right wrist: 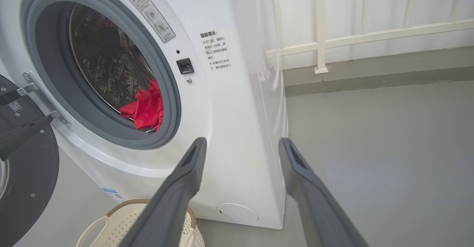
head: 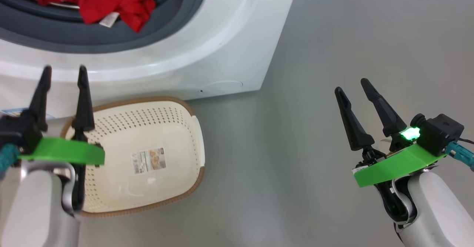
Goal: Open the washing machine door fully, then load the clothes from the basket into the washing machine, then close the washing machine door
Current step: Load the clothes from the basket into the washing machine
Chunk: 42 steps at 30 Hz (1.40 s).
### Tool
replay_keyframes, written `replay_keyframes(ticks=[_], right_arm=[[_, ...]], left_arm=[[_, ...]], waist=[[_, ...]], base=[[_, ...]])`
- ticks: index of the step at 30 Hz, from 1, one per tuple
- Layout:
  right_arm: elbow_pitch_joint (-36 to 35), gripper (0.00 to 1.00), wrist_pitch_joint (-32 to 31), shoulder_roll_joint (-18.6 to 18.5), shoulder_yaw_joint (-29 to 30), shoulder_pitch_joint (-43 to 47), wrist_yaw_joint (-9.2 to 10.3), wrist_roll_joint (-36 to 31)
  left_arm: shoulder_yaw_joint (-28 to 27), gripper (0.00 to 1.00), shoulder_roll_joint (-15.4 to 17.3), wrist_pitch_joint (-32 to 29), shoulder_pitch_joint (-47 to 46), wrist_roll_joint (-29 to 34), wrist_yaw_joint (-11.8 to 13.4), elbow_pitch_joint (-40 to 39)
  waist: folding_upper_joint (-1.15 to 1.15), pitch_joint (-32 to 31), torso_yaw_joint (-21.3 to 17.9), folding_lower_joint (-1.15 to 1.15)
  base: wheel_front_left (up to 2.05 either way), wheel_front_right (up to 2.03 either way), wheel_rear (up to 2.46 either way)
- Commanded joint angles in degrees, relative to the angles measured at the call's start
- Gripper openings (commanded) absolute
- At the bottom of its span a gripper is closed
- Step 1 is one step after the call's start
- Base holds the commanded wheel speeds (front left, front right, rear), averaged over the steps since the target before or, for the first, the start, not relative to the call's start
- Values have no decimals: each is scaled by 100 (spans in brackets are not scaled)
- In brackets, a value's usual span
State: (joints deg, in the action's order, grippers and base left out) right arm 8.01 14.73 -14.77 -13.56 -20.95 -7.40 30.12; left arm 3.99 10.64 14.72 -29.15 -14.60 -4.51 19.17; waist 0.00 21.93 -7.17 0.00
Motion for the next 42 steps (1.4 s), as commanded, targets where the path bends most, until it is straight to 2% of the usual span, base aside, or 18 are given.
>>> replay_keyframes(ticks=[1, 16, 28, 42], right_arm=[[-117, 100, 27, -54, -97, 143, -9, 45], [-8, 100, 27, -69, -125, 475, -9, 83], [55, 100, 27, -181, -150, 646, -9, 125], [96, 100, 27, -256, -215, 770, -9, 162]], left_arm=[[-169, 100, 156, 28, 141, -53, 64, -211], [-367, 100, -31, 28, 1536, -197, 228, -946], [-446, 100, -243, 28, 2271, -275, 124, -1156], [-582, 100, -398, 28, 2494, -205, -9, -1260]], waist=[[0, -167, 70, 0], [0, -912, 172, 0], [0, -1251, 325, 0], [0, -1406, 425, 0]], base=[[0, 0, 0], [0, 0, 0], [0, 0, 0], [0, 0, 0]])
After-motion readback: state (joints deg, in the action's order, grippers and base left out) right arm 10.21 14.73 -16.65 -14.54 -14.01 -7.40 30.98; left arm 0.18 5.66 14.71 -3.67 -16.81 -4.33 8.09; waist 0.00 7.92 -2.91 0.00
